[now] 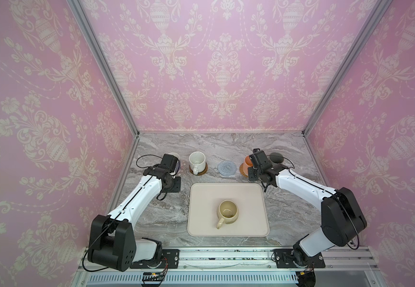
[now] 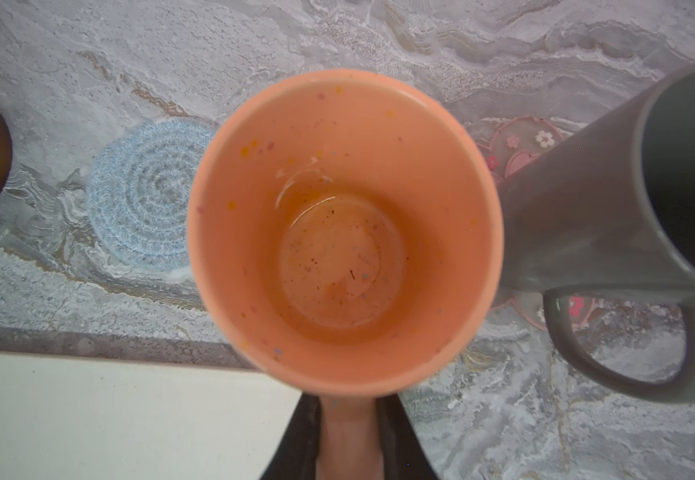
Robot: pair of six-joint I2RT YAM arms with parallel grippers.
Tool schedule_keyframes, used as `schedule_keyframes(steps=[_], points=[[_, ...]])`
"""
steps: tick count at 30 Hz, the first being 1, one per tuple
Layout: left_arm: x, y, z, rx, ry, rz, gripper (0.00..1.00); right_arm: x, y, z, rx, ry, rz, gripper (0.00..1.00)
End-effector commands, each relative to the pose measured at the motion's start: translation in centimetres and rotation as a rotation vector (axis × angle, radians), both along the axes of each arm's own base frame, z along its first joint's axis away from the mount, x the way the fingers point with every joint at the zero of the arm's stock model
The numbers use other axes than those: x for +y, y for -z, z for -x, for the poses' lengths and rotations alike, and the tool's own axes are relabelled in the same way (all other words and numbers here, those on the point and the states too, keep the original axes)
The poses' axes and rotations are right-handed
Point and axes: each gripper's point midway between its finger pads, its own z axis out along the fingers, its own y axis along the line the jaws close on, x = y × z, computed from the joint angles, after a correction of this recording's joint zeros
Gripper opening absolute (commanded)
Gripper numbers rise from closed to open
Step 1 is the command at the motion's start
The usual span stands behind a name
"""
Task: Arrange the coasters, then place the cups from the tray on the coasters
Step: 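Lower the peach mug onto the woven rattan coaster with the right gripper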
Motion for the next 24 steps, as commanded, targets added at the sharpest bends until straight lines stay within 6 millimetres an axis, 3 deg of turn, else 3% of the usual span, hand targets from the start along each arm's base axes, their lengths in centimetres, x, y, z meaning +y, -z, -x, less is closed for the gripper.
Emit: schedule_keyframes(steps=[1, 14, 24], points=[[-0.2, -0.4, -0.8, -0.017, -0.021, 0.000, 0.45, 0.5, -3.2, -3.0, -0.135, 0.011, -0.037, 0.00], [-0.7, 0.6, -1.4, 0.017, -0.016, 0.013, 0.45, 0.4, -2.1, -4.1, -0.130, 0.024, -0.032, 0.00], [-1.0, 1.2, -1.8, 0.028, -0.011, 0.020, 0.45, 0.5, -2.7, -4.5, -0.152, 0.026, -0.039, 0.00]])
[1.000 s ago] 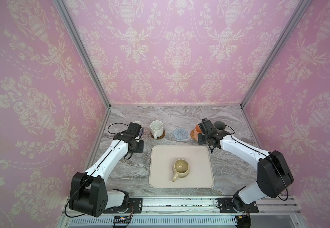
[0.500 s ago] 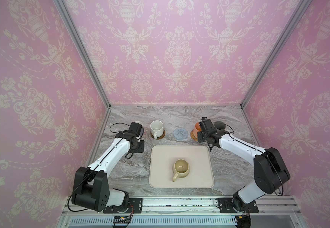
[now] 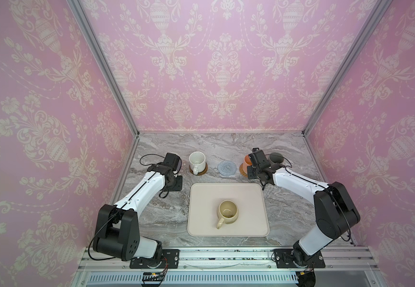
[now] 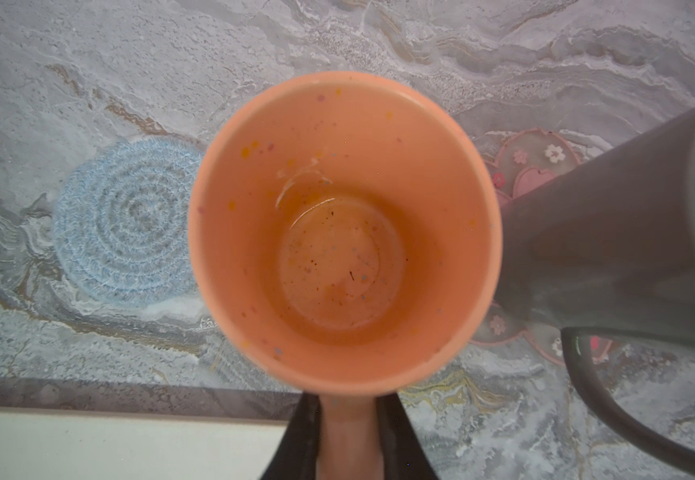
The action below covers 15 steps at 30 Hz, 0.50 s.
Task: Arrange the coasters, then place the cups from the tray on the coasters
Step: 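Lower the peach mug onto the woven rattan coaster with the right gripper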
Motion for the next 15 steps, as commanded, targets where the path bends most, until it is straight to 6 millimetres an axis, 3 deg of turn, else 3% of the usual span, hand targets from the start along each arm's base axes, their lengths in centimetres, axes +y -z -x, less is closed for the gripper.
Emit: schedule_keyframes(steps=[1, 15], points=[[-0.8, -0.5, -0.8, -0.013, -0.005, 0.024, 0.45, 0.7, -4.3, -2.8, -0.147, 0.015, -0.045, 0.00], [-1.3, 0.3, -1.3, 0.003, 0.004, 0.033, 0.45, 0.7, -2.2, -3.1, -0.124, 0.042, -0.046, 0.00]])
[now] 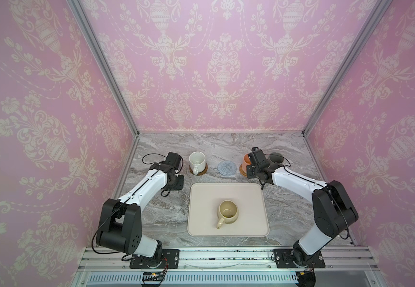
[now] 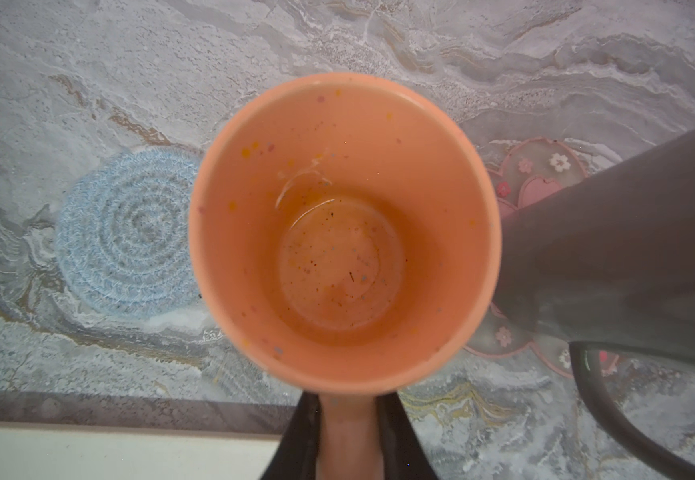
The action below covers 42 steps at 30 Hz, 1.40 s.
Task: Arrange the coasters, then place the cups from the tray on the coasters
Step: 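Lower the peach mug onto the woven rattan coaster with the right gripper, then open the right gripper and raise it off the peach mug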
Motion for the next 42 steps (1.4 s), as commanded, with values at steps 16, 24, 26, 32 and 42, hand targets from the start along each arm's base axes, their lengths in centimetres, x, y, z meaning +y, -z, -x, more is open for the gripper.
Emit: schedule_keyframes(steps=[16, 24, 26, 32, 42], points=[[-1.3, 0.1, -0.9, 0.002, -0.002, 0.040, 0.45, 0.0, -0.7, -0.3, -0.063, 0.057, -0.044, 0.00], [-1.5, -0.2, -0.9, -0.005, 0.002, 0.042, 0.45, 0.1, 0.2, 1.4, -0.028, 0.042, -0.053, 0.00], [-1.5, -0.2, -0.8, -0.003, 0.003, 0.041, 0.45, 0.1, 0.1, 1.7, -0.027, 0.042, -0.053, 0.00], [-1.6, -0.5, -0.7, -0.010, 0.006, 0.043, 0.45, -0.1, -0.2, 2.1, -0.025, 0.039, -0.049, 0.00], [-1.5, -0.9, -0.2, -0.016, 0.011, 0.036, 0.45, 0.2, 1.2, 1.2, 0.008, 0.038, -0.021, 0.00]])
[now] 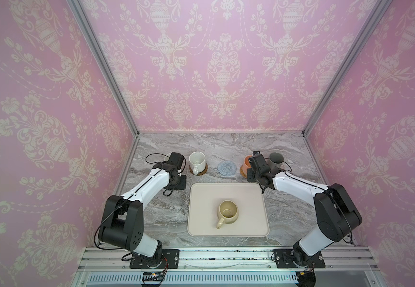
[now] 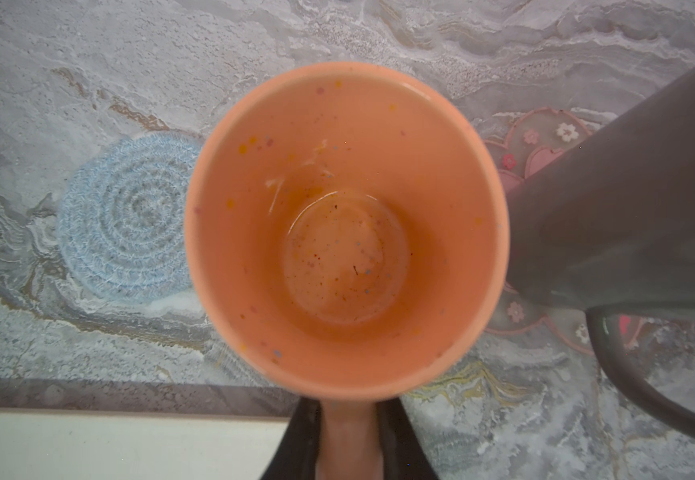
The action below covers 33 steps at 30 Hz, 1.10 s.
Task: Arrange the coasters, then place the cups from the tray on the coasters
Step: 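Open the right gripper and raise it off the peach mug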
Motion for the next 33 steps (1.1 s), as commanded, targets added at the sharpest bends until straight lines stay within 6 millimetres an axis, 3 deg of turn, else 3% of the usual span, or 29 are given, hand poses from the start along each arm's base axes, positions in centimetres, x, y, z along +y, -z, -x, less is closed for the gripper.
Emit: schedule_keyframes(steps=[1, 14, 21, 24, 33], points=[[-0.2, -1.4, 0.2, -0.022, -0.006, 0.009, 0.45, 0.3, 0.5, -0.3, 0.018, 0.014, 0.006, 0.00], [-0.3, -1.4, -0.1, -0.021, -0.006, 0.011, 0.45, 0.8, 0.2, -1.2, 0.010, 0.013, -0.008, 0.01], [-0.4, -1.7, -0.2, -0.028, -0.003, 0.017, 0.45, 0.4, -1.3, -0.6, 0.002, 0.025, -0.021, 0.26], [-0.5, -1.9, -0.2, -0.036, -0.001, 0.019, 0.45, 0.5, -2.3, -0.4, -0.013, 0.024, -0.031, 0.33], [-0.6, -3.1, 0.8, -0.051, 0.023, 0.030, 0.45, 0.4, -5.8, 0.5, -0.071, 0.025, -0.094, 0.39]])
